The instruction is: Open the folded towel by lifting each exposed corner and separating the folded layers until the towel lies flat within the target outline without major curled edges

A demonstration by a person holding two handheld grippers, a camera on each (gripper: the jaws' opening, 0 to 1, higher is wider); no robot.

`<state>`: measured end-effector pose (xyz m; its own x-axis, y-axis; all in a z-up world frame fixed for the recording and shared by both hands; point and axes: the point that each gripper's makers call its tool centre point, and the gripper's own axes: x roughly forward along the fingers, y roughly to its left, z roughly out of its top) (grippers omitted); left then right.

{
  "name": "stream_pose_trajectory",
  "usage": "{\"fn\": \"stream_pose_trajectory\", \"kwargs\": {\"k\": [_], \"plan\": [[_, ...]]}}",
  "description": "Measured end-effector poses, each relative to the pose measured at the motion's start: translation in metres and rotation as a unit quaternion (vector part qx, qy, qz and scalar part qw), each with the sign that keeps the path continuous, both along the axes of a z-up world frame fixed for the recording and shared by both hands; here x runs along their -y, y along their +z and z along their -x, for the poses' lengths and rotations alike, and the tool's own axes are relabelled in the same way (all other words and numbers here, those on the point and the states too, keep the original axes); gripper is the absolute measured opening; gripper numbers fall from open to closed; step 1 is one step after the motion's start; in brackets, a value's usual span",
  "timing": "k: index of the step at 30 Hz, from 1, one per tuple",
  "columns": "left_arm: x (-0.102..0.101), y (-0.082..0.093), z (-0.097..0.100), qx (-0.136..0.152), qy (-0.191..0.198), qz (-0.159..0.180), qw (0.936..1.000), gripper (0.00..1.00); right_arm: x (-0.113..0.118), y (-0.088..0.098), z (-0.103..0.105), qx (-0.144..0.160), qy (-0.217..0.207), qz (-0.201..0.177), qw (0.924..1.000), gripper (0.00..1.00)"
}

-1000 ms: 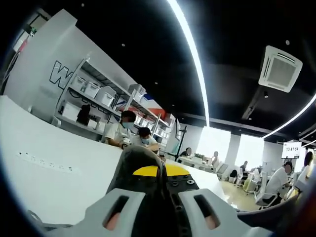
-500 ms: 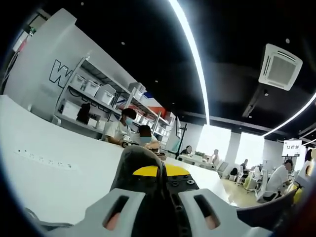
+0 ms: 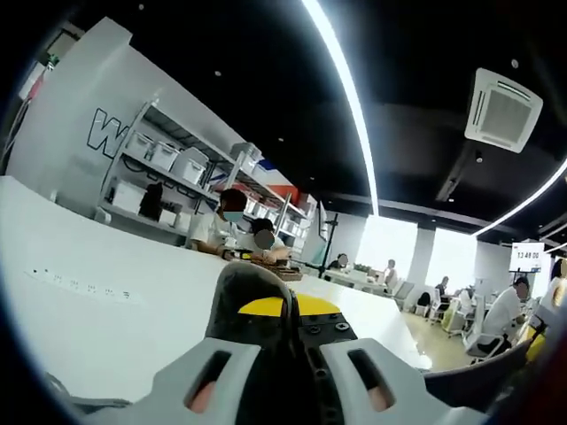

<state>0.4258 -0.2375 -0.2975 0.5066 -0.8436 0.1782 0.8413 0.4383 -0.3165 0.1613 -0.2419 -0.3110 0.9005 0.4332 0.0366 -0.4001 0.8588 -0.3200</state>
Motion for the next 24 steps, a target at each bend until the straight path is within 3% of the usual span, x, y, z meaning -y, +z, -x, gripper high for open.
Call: {"fn": "stream_pose_trajectory", "kwargs": {"k": [12,24], "plan": [[0.005,-0.008,0.000,-0.004,0.002,-0.007,1.0000,0.01,0.011,-0.005,-0.001,-0.012,-0.006,0.001,0.9999,0.00],[0.009,-0.028,-0.002,-0.020,-0.002,-0.016,0.9997,0.01,0.019,-0.013,-0.004,-0.025,-0.015,0.018,0.9994,0.00]]}}
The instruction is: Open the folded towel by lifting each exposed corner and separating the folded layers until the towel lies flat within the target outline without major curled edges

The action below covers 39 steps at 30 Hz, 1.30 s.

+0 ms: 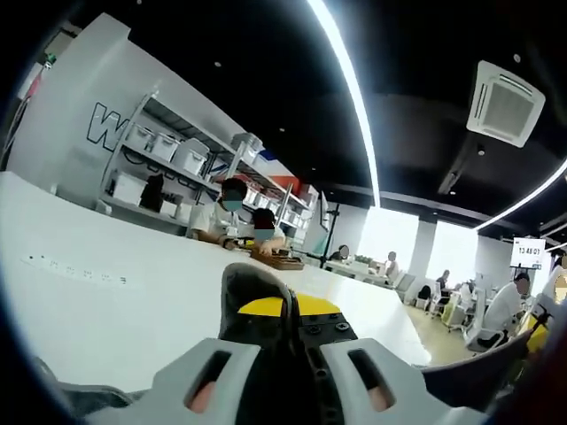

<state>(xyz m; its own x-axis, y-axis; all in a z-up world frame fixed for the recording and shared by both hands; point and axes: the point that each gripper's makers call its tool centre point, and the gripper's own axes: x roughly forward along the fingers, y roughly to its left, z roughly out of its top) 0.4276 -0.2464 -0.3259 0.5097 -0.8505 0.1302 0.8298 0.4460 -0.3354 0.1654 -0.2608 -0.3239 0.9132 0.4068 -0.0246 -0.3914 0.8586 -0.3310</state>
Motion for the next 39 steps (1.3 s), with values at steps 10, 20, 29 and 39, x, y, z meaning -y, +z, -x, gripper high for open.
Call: {"fn": "stream_pose_trajectory", "kwargs": {"k": [10,20,29,39], "plan": [[-0.001,-0.003,0.005,-0.005,0.005,0.004,1.0000,0.01,-0.003,-0.009,-0.001,-0.011,0.003,0.021,0.9997,0.00],[0.009,-0.014,0.005,-0.011,0.002,0.000,0.9999,0.01,0.006,-0.021,0.001,-0.024,-0.004,0.041,0.9989,0.00],[0.018,-0.020,0.007,-0.017,-0.003,0.001,0.9998,0.01,0.005,-0.029,0.004,-0.035,0.002,0.060,0.9976,0.00],[0.021,-0.030,0.005,-0.034,0.001,0.007,0.9994,0.01,0.009,-0.041,0.001,-0.054,0.003,0.083,0.9951,0.00]]}}
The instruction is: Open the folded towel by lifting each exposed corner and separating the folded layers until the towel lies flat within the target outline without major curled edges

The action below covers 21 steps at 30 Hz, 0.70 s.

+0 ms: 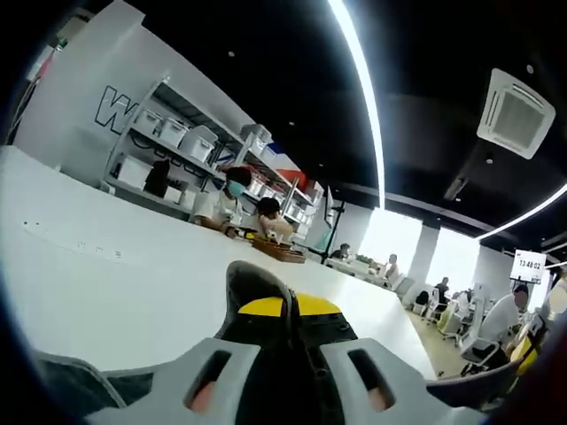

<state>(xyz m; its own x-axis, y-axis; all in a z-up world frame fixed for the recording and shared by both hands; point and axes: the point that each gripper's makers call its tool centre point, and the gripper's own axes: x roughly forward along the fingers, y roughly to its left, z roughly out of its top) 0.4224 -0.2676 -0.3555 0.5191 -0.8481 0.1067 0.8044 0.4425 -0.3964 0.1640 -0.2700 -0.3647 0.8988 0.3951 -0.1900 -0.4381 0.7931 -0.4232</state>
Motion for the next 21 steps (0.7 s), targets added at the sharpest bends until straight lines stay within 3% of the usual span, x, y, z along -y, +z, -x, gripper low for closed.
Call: {"fn": "stream_pose_trajectory", "kwargs": {"k": [8,21], "plan": [[0.004,-0.011,0.002,-0.015,-0.004,0.006,0.9999,0.01,0.008,-0.002,0.000,-0.001,-0.014,0.027,0.9995,0.00],[0.014,-0.023,0.003,-0.033,-0.008,0.013,0.9993,0.01,0.022,-0.009,-0.002,-0.009,-0.026,0.028,0.9992,0.00]]}}
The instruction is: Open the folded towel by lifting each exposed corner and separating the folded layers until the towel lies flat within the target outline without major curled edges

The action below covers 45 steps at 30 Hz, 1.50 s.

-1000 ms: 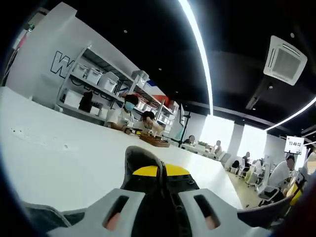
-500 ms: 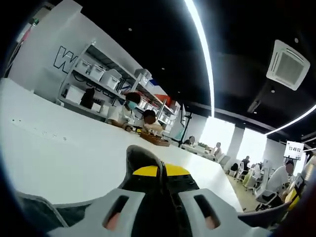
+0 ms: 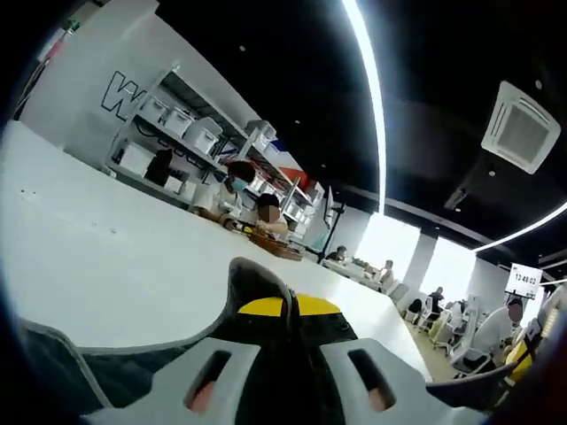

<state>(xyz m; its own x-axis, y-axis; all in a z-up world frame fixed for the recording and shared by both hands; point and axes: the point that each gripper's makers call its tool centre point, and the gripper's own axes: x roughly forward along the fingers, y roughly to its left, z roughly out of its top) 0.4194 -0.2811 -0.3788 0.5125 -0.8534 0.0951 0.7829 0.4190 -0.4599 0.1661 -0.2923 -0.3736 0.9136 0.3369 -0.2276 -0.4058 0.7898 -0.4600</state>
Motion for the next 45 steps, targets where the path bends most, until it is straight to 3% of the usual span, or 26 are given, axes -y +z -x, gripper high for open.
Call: {"fn": "stream_pose_trajectory", "kwargs": {"k": [17,27,45], "plan": [[0.015,-0.007,0.003,-0.004,-0.011,-0.007,0.9999,0.01,0.013,-0.013,0.001,-0.014,-0.008,-0.006,0.9998,0.00],[0.026,-0.010,0.004,-0.007,-0.019,-0.010,0.9998,0.01,0.018,-0.021,0.005,-0.022,-0.011,0.009,0.9997,0.00],[0.043,-0.022,0.000,-0.021,-0.029,-0.035,0.9987,0.01,0.034,-0.035,0.006,-0.039,-0.028,0.011,0.9988,0.00]]}}
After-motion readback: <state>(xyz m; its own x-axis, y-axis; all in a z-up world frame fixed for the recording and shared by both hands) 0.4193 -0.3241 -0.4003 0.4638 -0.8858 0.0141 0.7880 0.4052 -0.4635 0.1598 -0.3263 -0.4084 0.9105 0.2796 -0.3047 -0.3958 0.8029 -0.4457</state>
